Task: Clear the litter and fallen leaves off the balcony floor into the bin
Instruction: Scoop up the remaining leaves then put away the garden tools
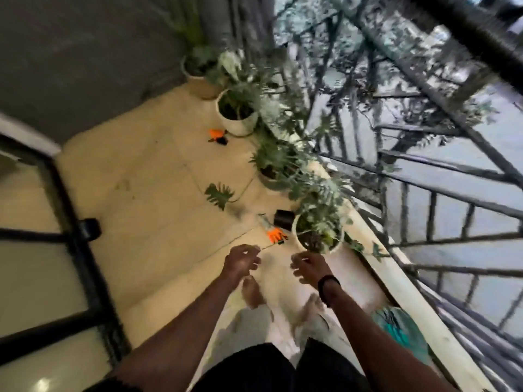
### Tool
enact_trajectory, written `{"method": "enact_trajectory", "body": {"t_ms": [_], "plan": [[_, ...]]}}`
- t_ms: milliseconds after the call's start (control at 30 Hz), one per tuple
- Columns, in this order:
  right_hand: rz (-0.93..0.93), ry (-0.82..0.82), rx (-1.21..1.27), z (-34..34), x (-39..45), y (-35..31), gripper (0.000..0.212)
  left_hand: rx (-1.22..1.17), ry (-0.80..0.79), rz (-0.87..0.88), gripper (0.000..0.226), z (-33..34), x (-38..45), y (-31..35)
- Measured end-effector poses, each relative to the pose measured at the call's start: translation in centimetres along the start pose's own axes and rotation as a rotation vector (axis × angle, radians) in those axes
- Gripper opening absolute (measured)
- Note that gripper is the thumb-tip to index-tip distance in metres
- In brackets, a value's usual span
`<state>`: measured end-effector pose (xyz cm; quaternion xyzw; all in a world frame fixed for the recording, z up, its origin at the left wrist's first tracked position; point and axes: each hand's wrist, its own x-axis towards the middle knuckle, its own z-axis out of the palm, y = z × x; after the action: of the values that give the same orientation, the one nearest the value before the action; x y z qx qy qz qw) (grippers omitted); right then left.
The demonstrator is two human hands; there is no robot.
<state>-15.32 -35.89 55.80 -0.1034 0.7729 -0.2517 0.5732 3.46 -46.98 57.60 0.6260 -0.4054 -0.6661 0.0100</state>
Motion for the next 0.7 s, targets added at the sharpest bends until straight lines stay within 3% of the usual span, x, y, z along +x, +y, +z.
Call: {"method": "enact_trajectory", "body": {"t_ms": [233, 300, 433, 700], "plan": [[-0.081, -0.067, -0.449, 7.0, 5.0, -5.1, 0.025, -0.204, 0.037, -0.030, 0.015, -7.2, 2.4, -0.9], [-0.128, -0.077, -0.618, 8.3, 6.2, -7.1, 0.029, -0.167, 0.083, -0.085, 0.019, -7.8, 4.5, -1.3], [-0.152, -0.080, -0.691, 10.7, 12.2, -8.7, 0.031, -0.051, 0.130, -0.135, 0.024, -8.3, 10.5, -2.3], [-0.144, -0.127, -0.934, 17.3, 35.8, -1.7, 0.012, -0.047, 0.138, -0.153, 0.023, -8.2, 29.7, -7.3]]}}
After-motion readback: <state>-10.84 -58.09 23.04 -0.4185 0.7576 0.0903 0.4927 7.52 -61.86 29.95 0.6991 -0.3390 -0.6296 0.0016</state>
